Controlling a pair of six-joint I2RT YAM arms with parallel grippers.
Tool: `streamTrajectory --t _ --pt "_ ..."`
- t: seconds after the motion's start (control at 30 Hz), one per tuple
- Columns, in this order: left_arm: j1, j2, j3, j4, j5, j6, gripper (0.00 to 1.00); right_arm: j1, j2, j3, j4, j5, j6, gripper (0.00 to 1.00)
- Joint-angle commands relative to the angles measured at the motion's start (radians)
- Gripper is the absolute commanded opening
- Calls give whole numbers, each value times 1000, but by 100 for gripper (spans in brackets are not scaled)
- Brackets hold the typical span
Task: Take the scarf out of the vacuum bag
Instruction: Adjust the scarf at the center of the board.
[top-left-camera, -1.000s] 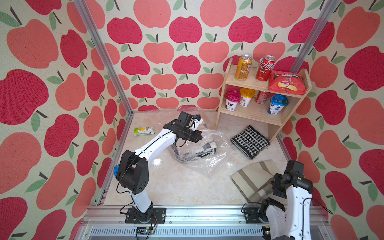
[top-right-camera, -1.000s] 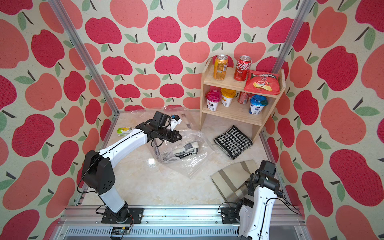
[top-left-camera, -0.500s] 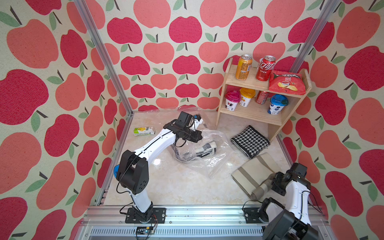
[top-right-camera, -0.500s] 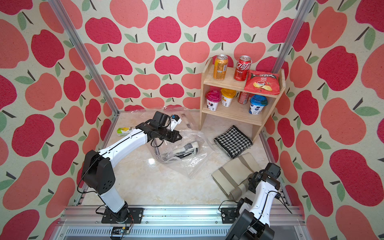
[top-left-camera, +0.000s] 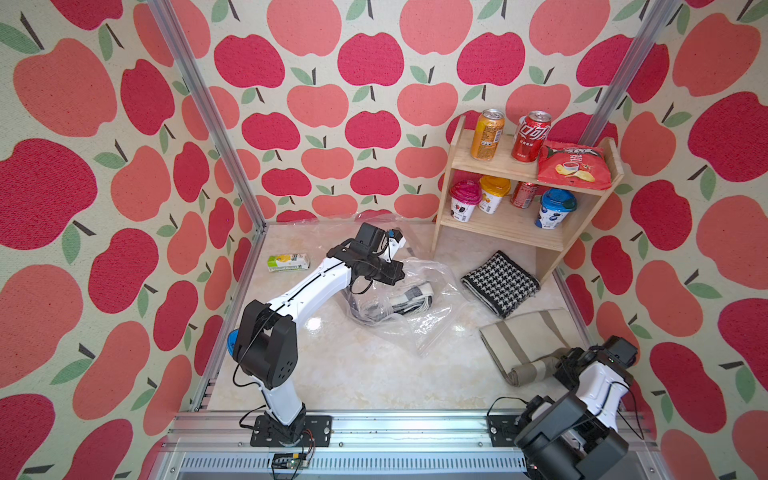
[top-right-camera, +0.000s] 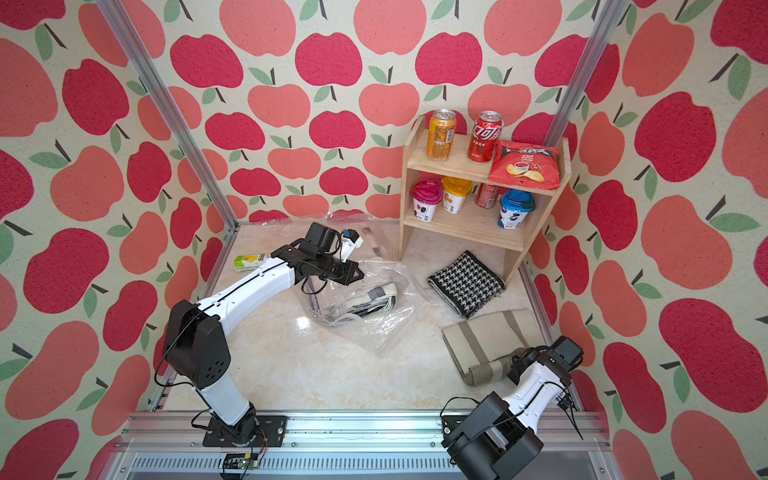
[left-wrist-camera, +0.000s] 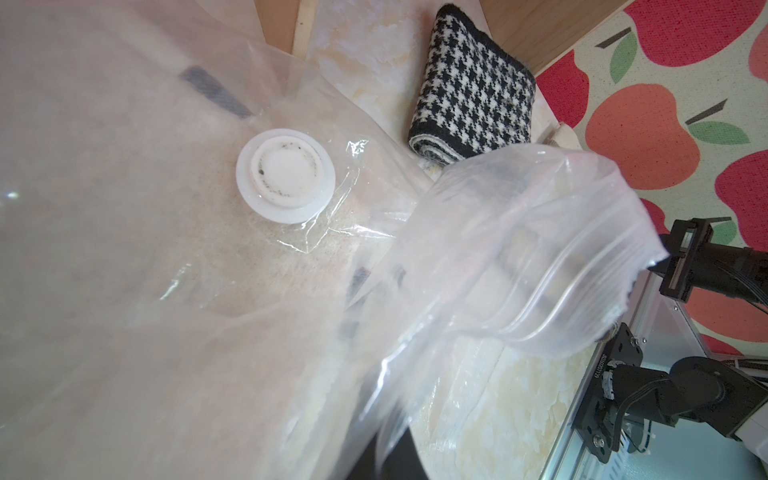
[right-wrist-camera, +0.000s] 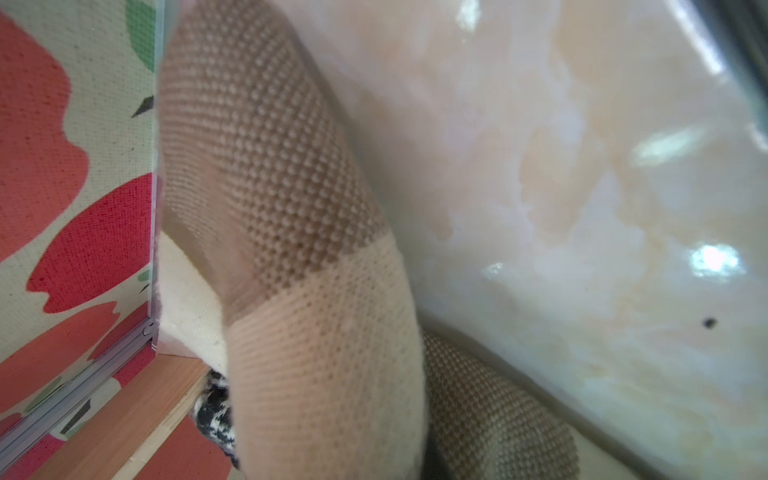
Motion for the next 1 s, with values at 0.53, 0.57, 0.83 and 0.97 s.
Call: streamTrajectory --t 0.53,0.57,0.83,0.97 --pt "-3 23 -6 22 10 -2 0 11 134 263 -162 -4 -397 100" --pt "-2 25 -6 22 12 -2 0 24 130 285 -185 21 -428 100" --pt "-3 27 -4 23 9 -1 0 269 130 476 -377 328 -586 100" --pt "-2 24 -8 24 1 1 0 363 65 462 -378 345 -574 100"
